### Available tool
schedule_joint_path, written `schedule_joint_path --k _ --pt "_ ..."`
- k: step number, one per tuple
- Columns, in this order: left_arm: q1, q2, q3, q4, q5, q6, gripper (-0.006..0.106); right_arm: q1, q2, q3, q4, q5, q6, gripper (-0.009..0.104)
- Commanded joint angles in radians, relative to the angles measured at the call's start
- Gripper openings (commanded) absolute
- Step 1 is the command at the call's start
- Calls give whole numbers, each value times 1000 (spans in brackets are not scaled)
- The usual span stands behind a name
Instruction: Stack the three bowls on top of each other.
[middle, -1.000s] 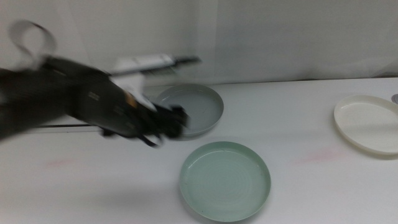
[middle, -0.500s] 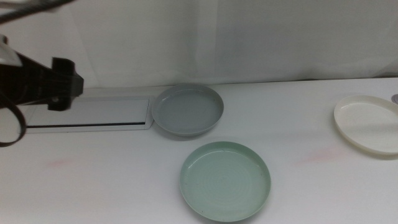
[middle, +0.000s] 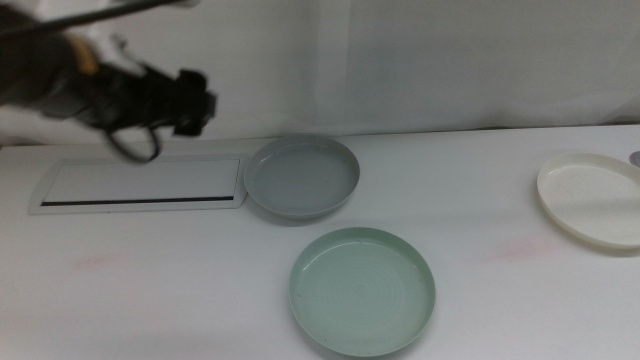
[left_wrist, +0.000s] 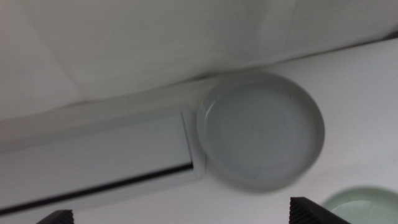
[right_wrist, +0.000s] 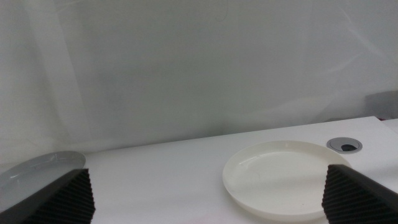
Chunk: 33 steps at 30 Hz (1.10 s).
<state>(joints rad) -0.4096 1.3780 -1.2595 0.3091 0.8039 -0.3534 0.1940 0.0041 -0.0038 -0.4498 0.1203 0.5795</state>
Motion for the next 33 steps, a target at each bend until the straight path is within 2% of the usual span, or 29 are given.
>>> schedule_joint_path --k 1,9,16,23,28,33 --pt "2 83 -82 -11 -17 -14 89 -5 -37 39 -9 -7 -8 103" --pt "4 338 -280 -29 24 -14 89 -5 -37 39 -9 -7 -8 103" --pt "72 503 -375 -177 25 33 89 -5 -37 39 -9 -7 -8 103" --pt "115 648 -428 -220 14 39 89 -5 -37 39 -9 -7 -8 103" --pt "113 730 -433 -225 -38 31 84 -5 -37 39 -9 -7 -8 103" --pt "113 795 -433 -239 -90 31 83 -5 -37 39 -9 -9 -8 103"
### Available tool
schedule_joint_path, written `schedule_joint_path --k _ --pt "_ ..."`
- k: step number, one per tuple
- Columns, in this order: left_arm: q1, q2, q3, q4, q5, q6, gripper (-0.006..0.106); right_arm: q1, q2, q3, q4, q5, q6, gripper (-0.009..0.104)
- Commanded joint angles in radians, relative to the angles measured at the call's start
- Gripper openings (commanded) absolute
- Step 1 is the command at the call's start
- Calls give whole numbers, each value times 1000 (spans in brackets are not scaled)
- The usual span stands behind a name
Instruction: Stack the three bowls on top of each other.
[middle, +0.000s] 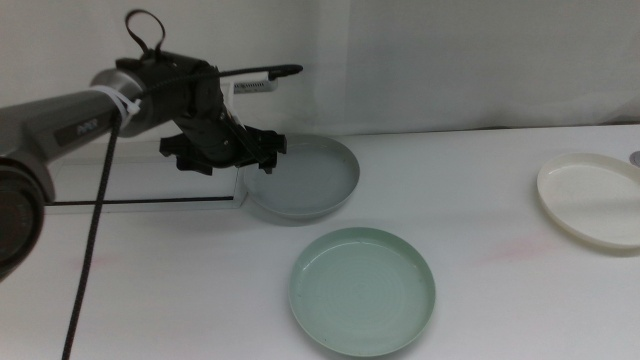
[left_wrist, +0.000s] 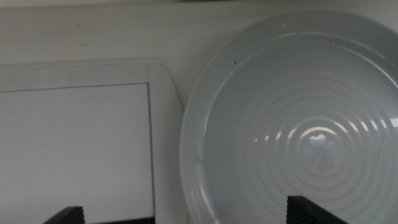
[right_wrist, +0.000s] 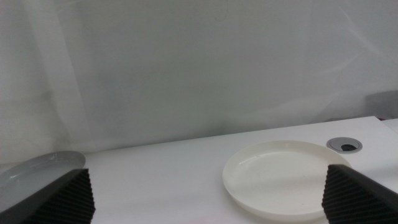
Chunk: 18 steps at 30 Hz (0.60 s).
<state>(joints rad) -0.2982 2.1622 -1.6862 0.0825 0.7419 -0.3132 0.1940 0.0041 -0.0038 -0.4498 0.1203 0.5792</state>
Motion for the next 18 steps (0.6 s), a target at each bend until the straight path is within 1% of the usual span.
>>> schedule_joint_path --k 1,16,18 --pt "2 20 -6 -13 -37 -9 83 -5 -37 39 -9 -9 -7 103" --pt "2 96 -6 -20 -81 3 83 -5 -37 39 -9 -9 -7 103" --pt "2 102 -6 -20 -81 3 82 -5 -37 39 -9 -9 -7 103"
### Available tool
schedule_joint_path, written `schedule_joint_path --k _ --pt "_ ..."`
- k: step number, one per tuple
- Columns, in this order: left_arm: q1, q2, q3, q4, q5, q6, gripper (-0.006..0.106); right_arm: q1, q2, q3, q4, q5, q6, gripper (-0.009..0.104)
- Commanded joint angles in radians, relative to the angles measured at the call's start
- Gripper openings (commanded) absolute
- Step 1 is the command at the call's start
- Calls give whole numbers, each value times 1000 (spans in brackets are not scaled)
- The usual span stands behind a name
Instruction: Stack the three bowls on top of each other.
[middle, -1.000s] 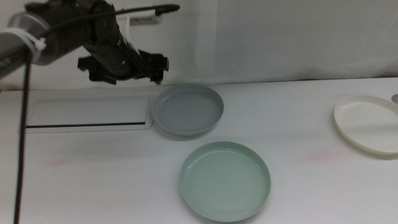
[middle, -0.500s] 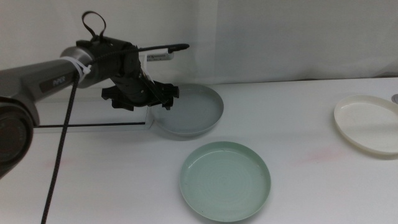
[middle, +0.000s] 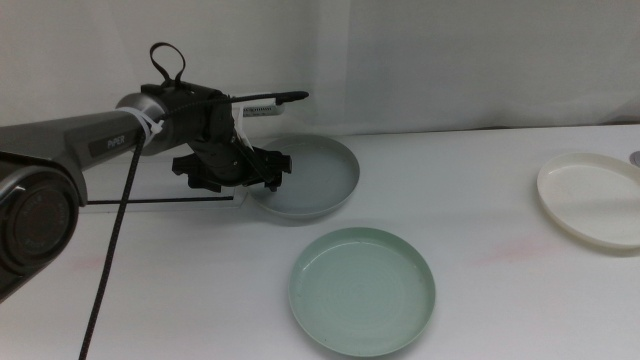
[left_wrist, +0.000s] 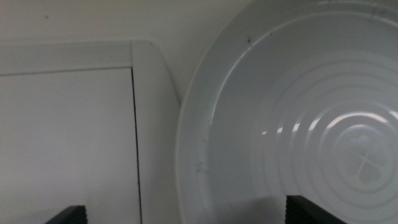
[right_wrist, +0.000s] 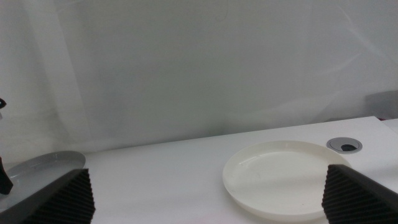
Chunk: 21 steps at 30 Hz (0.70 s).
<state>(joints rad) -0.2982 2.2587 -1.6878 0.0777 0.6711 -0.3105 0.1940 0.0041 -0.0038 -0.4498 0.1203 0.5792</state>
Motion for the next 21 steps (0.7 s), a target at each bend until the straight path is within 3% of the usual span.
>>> schedule_joint_path --k 1,5,8,11,21 --pt "2 8 -5 -15 -11 0 80 -5 -37 39 -9 -9 -7 103" --pt "2 8 -5 -15 -11 0 63 -5 -37 39 -9 -7 -7 103" --pt "2 8 -5 -15 1 0 36 -5 -37 39 -9 -7 -7 103" --pt "2 8 -5 -15 8 11 0 -5 -37 39 -9 -7 -7 103" --pt "2 8 -5 -78 6 50 -3 -5 -37 39 -9 -7 -7 103"
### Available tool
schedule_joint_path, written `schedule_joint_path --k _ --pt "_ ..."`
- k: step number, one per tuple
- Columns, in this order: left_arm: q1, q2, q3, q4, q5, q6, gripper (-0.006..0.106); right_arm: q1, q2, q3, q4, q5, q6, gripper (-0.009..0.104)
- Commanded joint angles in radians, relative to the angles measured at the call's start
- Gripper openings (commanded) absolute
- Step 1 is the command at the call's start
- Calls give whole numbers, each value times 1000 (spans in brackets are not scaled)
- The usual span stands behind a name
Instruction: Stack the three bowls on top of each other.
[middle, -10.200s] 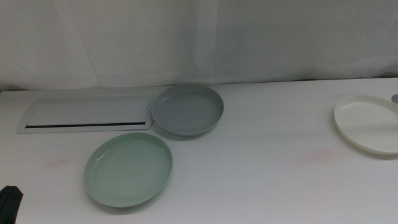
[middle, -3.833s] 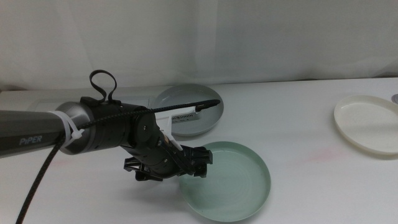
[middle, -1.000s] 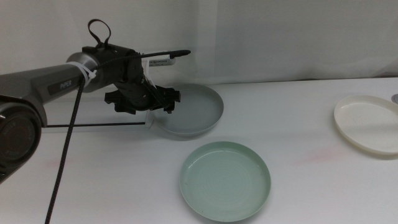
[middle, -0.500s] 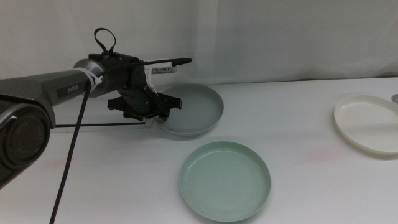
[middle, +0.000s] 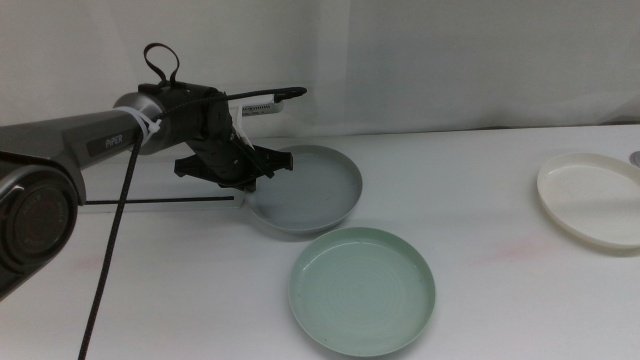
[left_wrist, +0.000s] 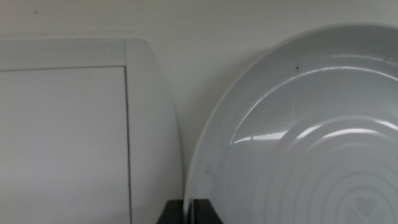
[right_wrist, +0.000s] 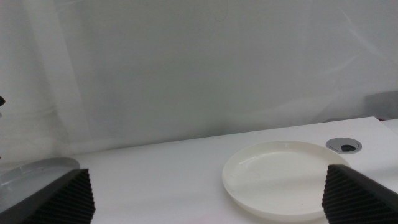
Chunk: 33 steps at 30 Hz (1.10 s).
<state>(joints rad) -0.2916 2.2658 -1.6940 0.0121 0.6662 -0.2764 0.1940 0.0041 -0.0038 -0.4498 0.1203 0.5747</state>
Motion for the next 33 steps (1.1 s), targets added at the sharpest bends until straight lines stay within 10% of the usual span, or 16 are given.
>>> schedule_joint_path --k 1,33 --pt "-5 0 2 -21 11 16 -3 -5 -37 39 -9 -7 -3 103" --pt "60 -445 2 -102 168 108 -3 -5 -37 39 -9 -6 -3 103"
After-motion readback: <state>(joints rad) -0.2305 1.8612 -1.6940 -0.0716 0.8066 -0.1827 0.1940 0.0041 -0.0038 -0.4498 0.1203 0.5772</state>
